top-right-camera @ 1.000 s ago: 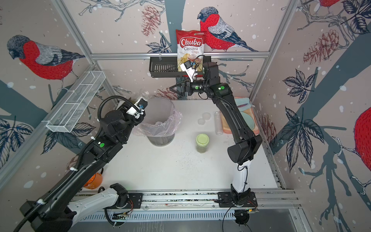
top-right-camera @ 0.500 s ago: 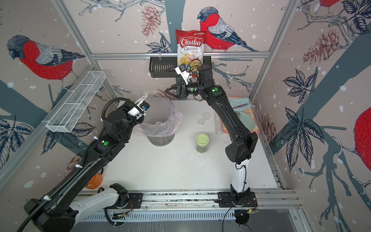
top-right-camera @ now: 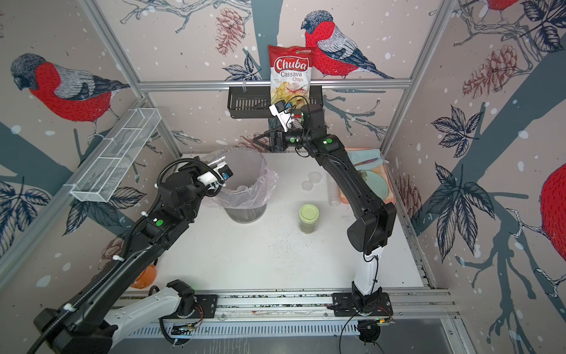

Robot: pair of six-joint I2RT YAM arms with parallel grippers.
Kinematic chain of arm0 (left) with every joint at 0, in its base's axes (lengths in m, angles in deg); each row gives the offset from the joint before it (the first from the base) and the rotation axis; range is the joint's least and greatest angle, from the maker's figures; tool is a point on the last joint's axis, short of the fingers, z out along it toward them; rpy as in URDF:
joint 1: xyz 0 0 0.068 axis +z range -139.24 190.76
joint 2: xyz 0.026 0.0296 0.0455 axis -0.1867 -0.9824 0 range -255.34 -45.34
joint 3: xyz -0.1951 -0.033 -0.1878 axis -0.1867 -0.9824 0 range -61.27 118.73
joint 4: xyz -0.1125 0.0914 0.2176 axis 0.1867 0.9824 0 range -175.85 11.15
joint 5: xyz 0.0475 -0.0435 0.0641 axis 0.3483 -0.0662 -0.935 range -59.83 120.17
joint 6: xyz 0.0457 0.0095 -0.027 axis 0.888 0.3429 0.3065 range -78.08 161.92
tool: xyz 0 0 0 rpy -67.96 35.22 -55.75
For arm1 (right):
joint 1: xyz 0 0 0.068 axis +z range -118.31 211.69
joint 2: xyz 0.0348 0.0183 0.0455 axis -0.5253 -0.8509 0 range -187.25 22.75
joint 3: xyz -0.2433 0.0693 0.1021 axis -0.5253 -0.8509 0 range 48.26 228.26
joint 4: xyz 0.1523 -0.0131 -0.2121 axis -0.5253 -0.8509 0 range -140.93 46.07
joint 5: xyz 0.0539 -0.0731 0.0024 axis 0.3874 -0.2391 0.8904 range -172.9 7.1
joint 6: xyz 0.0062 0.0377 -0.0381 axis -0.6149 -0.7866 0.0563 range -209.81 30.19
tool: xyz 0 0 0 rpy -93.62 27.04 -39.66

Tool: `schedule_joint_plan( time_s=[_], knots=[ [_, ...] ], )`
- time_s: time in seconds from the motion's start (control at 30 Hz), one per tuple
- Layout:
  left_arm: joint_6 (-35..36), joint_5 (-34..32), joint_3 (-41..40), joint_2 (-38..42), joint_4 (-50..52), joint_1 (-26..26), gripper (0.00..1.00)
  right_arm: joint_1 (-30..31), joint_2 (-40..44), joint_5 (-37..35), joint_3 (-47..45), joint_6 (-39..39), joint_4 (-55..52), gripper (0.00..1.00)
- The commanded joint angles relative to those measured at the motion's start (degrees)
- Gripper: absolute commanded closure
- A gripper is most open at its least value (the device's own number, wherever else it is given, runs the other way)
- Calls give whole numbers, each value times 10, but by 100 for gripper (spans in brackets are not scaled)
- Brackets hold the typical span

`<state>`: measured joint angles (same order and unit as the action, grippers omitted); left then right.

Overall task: Empty moldy mung beans from jars
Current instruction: Pour the moldy mung beans from the jar into the trash bin.

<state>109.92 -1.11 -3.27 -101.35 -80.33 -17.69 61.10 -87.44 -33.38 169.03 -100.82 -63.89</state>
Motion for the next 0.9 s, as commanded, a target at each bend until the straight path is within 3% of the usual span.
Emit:
schedule_joint_plan(
  time_s=[0.0, 0.43, 0.87],
  knots=[
    [54, 6, -5, 5, -25, 1, 89, -1, 6, -1, -4, -12, 28, 14],
    [147, 10, -32, -11, -53, 13, 90, -5, 36, -3, -51, -15, 48, 14],
    [173, 40, -14, -19, -35, 26, 91, -5, 40, -1, -61, -7, 43, 14]
  ],
)
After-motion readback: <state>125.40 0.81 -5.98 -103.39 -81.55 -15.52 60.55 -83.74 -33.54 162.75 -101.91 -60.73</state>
